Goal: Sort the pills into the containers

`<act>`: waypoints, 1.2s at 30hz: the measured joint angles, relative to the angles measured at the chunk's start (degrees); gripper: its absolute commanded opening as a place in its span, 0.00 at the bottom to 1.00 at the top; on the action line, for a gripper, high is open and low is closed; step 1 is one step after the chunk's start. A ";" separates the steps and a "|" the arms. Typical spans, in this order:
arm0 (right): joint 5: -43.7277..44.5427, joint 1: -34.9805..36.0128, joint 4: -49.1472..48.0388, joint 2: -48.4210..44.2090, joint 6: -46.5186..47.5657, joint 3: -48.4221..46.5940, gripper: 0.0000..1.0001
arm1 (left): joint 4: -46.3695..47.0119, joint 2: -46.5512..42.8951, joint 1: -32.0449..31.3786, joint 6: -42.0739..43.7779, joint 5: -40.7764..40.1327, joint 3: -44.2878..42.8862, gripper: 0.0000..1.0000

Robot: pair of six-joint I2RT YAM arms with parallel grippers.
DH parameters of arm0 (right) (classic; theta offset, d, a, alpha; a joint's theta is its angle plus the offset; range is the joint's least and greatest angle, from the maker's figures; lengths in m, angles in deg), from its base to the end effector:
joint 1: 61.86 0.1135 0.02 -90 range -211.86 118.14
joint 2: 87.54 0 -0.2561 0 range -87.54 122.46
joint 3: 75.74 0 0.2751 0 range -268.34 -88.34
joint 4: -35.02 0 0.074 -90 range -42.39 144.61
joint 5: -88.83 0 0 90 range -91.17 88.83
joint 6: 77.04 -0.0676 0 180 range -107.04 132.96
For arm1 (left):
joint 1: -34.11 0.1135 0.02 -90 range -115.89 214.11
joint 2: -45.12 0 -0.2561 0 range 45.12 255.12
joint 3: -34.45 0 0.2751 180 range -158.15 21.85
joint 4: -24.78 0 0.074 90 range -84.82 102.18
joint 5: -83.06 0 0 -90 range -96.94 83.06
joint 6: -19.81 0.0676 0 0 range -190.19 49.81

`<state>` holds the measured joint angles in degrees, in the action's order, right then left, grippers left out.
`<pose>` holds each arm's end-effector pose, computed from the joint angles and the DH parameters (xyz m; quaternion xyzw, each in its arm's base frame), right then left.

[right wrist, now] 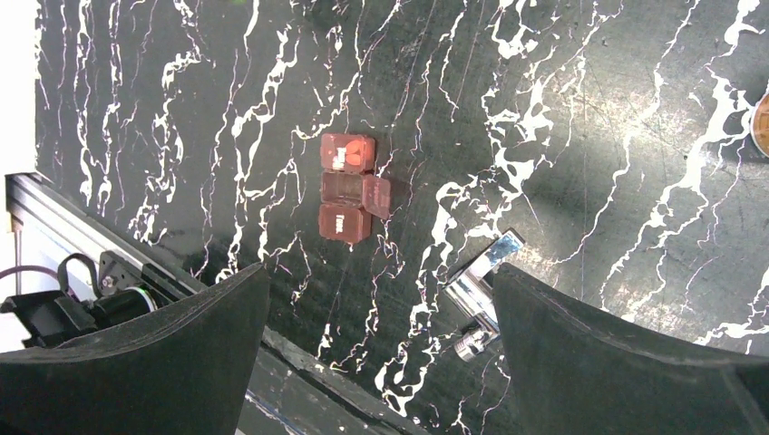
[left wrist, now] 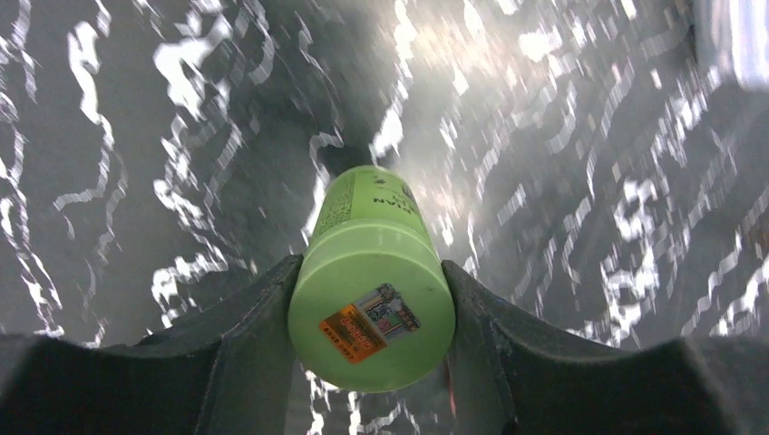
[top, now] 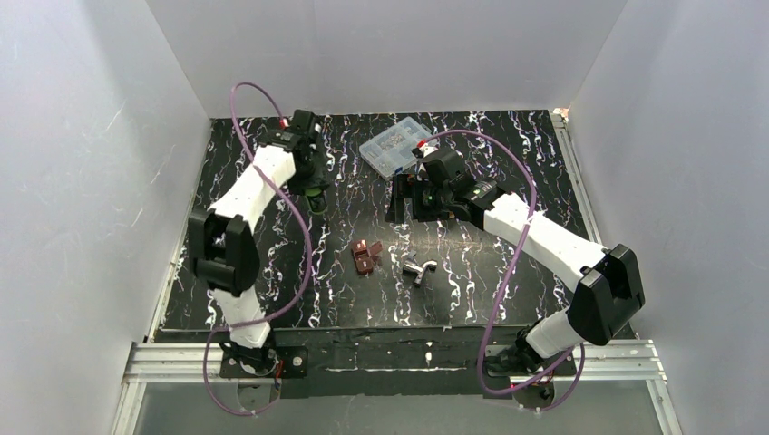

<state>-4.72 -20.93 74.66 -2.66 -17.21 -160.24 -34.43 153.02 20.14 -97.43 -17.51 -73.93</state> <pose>0.2848 0.2525 0.2758 -0.0980 0.9007 0.2683 0.3272 0.4365 -0.0958 0.2395 -0.1355 0.9496 -0.0114 0.2824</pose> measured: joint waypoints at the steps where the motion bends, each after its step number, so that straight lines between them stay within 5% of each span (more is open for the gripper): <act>1: 0.00 0.00 -0.02 0.00 0.00 0.02 0.98 | 0.22 -2.71 -1.53 -0.22 0.02 2.45 0.05; 7: -0.02 0.00 -0.17 0.00 -0.02 0.46 0.98 | 2.60 -14.64 -8.92 -2.29 -0.37 15.67 0.07; 15: -0.04 0.00 -0.63 0.00 -0.28 1.31 0.98 | 8.57 -18.86 -12.28 -4.61 -3.74 29.03 0.22; 27: 0.72 1.40 -0.57 0.37 -0.15 1.75 0.98 | 13.53 -24.06 -14.14 -5.84 -4.46 33.97 0.97; 36: 3.04 4.48 1.53 5.01 0.85 -2.91 0.98 | 9.20 -27.65 -12.44 -5.73 -4.85 29.40 0.98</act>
<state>-1.69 -16.45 76.19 2.35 -16.36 -163.15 -25.23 125.37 7.70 -103.16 -22.36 -44.54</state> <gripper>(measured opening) 0.983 0.982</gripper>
